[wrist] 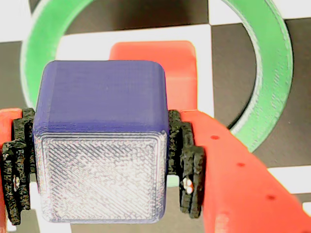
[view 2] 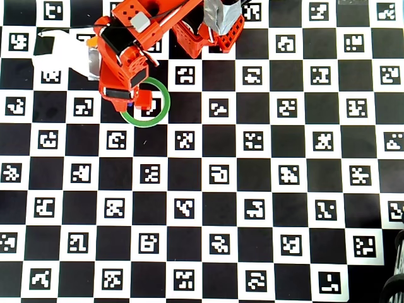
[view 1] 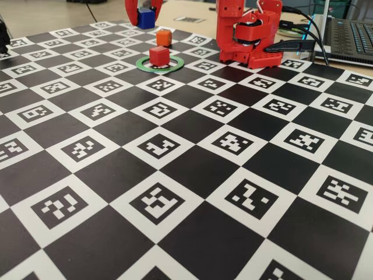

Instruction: Grab the red cube then put it in the green circle then put the blue cube on top and finally the orange cube on top

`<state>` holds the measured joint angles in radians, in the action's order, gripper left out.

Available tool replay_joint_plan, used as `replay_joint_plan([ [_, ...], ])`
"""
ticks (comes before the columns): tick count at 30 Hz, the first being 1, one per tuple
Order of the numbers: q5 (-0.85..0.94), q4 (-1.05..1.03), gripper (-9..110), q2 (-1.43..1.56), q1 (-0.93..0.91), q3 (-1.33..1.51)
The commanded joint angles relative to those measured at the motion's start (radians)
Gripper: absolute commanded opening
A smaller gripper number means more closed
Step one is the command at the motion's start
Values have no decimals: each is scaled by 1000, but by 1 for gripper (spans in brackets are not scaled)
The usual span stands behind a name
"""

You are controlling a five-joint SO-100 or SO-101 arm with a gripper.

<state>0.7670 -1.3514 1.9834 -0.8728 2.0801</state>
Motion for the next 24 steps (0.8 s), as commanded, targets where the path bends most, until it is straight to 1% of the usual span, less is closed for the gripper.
replay_joint_plan([
  [1,-14,9,10,86,25,3],
  [12,-55,-8,10,118,89,61],
  [24,-55,-20,10,123,103,89],
])
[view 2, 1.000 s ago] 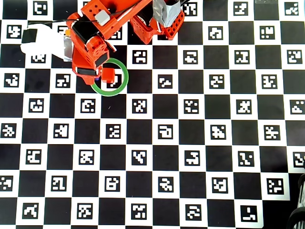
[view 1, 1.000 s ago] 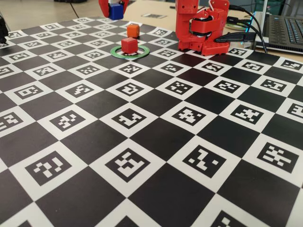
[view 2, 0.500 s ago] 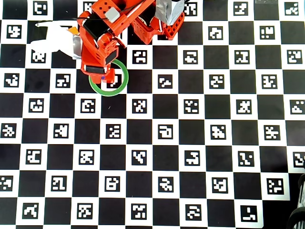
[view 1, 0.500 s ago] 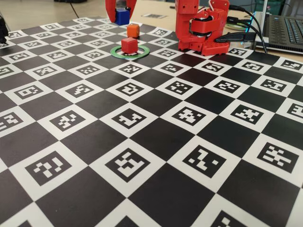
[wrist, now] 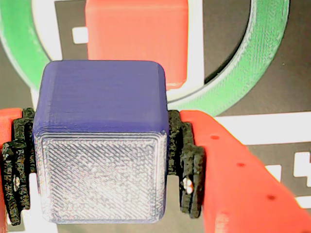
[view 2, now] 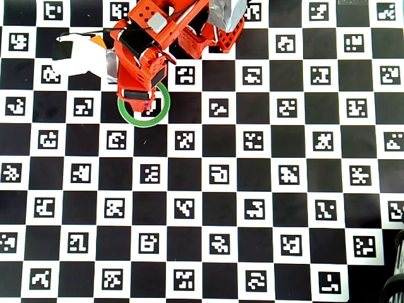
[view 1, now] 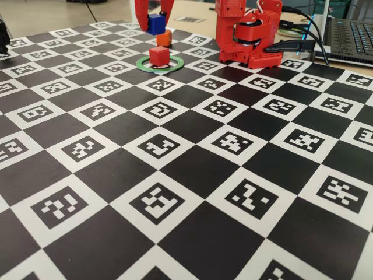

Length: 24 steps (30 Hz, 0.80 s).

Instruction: Grab the red cube then put it in the green circle then put the blue cube on top and finally the orange cube on top

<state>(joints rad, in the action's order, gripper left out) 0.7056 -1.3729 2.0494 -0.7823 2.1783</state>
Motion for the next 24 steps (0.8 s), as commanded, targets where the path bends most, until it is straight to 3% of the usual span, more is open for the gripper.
replay_joint_plan([
  [1,6,8,10,57,12,-3],
  [24,32,117,10,61,-2,117],
])
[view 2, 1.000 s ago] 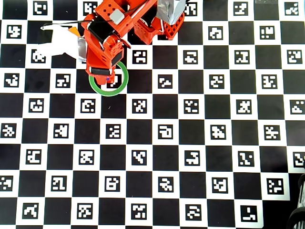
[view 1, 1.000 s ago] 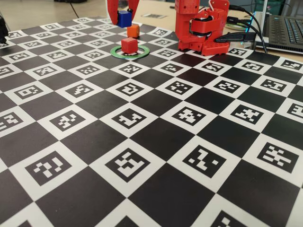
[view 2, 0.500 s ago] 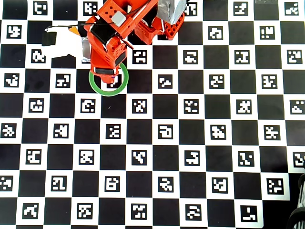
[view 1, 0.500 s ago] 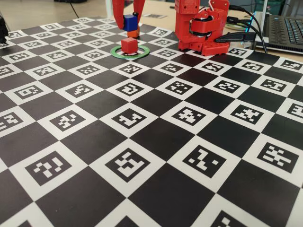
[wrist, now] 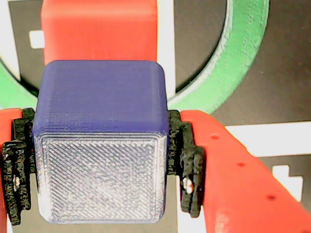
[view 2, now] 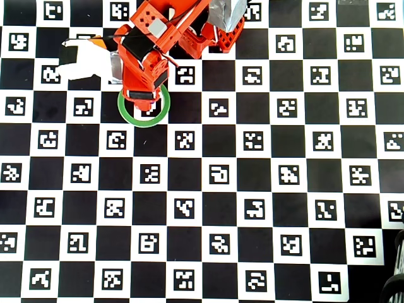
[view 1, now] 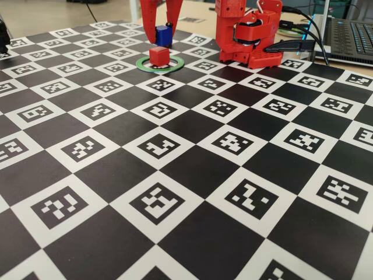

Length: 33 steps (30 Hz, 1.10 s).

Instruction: Grab the red cube then put it in the green circle then put the blue cube on top and finally the orange cube on top

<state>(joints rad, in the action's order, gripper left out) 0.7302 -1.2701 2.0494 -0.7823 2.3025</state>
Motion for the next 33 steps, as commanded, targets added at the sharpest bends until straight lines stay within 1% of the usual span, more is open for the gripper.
replay_joint_plan([
  [1,9,15,10,61,-5,-8],
  [33,38,77,10,38,-48,28],
])
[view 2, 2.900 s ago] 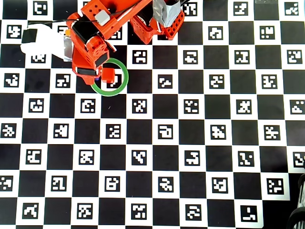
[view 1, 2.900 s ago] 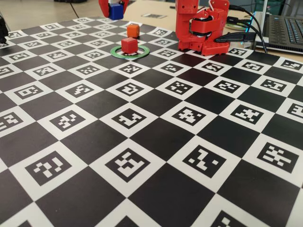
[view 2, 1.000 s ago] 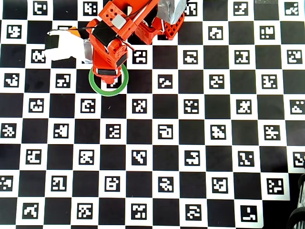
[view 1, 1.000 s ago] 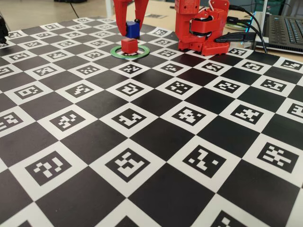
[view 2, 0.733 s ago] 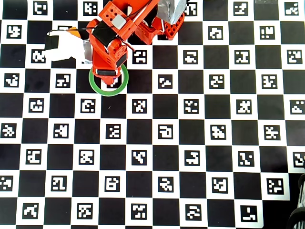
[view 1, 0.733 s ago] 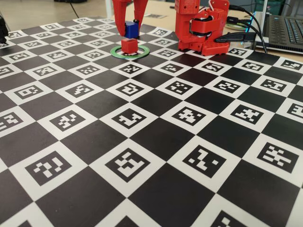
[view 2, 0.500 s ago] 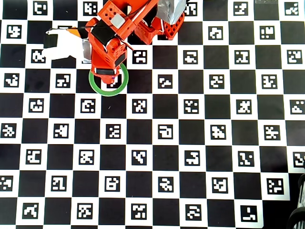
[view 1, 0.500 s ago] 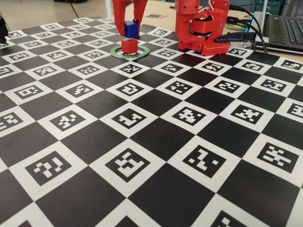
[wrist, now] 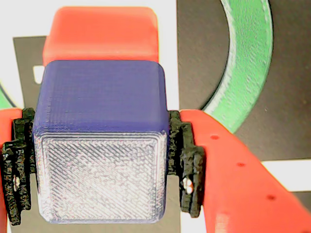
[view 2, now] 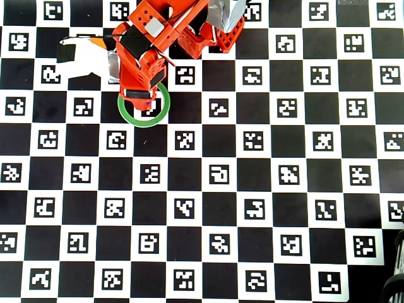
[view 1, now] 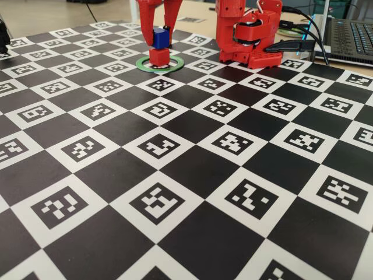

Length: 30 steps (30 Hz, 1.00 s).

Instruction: Grab the red cube then put it in the green circle then put the blue cube on top and finally the orange cube on top

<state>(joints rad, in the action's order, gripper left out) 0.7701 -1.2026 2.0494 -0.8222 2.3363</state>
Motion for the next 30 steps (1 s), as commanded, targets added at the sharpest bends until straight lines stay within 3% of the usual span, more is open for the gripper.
replay_joint_plan([
  [1,-2,11,10,38,-8,-5],
  [24,-12,46,12,32,-6,18],
  [30,-17,46,21,32,-9,18],
])
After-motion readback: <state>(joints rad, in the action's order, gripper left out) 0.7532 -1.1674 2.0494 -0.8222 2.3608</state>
